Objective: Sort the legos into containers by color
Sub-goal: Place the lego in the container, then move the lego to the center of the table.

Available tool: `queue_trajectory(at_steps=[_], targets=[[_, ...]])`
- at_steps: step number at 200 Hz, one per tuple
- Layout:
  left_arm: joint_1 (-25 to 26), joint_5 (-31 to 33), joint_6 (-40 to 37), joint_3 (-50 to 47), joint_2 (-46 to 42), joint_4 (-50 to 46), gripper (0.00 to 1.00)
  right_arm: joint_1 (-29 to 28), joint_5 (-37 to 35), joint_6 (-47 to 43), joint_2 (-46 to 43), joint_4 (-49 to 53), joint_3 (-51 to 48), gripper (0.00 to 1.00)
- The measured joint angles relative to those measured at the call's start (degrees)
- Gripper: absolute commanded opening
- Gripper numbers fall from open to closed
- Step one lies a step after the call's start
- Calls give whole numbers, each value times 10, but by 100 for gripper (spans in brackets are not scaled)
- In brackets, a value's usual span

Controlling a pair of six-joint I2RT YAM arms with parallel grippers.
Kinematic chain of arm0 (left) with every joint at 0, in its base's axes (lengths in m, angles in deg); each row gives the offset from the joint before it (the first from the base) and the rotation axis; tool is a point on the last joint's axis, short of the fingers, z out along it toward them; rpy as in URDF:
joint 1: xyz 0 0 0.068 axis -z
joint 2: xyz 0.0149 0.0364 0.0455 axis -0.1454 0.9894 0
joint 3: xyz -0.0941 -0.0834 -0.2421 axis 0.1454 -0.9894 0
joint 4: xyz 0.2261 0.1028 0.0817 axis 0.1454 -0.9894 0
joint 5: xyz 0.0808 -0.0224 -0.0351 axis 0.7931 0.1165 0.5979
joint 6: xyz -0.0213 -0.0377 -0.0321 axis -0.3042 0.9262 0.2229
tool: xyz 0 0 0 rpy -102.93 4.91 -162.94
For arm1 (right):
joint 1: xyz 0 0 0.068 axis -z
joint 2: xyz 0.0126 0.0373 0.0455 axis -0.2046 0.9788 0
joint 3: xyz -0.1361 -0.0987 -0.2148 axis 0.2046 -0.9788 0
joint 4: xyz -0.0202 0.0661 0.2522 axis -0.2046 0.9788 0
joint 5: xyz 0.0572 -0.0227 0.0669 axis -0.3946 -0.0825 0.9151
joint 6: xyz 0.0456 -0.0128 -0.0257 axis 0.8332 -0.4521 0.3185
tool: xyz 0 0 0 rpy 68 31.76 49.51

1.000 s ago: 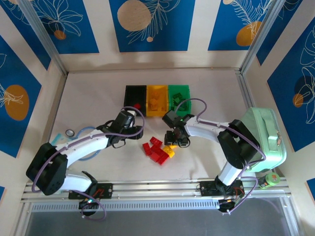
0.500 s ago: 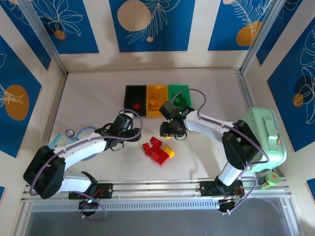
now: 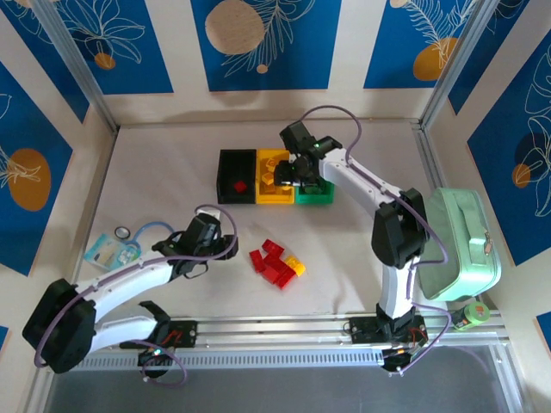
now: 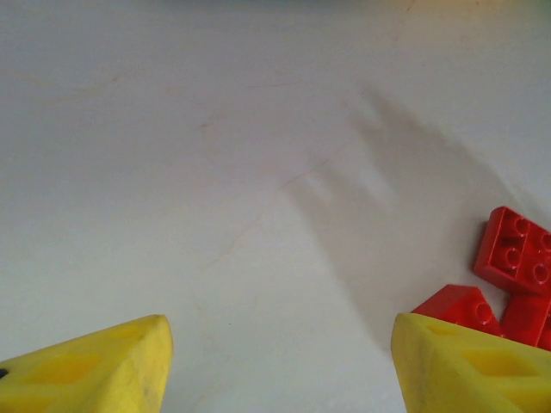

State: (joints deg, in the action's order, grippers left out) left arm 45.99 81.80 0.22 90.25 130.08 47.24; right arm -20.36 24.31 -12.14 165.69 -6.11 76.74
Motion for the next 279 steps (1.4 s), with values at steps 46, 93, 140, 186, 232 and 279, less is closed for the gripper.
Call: queue_trajectory(at_steps=[46,93,140,186,232,279], targets=[[0,0,12,-20,-47,-6,68,19,-2,-40,126,81,219,83],[0,0,12,-21,-73,-17,69,15,-20,-48,129,112,226,86],[7,-18,10,-21,-52,-12,71,-12,-18,-35,10,67,11,86],[52,-26,0,-9,-6,-13,71,-10,-15,-9,-125,8,-151,86],[106,-30,21,23,39,-6,69,-3,-11,20,-174,-37,-263,86],[135,-33,65,31,102,14,61,2,-4,41,-208,-66,-331,86]])
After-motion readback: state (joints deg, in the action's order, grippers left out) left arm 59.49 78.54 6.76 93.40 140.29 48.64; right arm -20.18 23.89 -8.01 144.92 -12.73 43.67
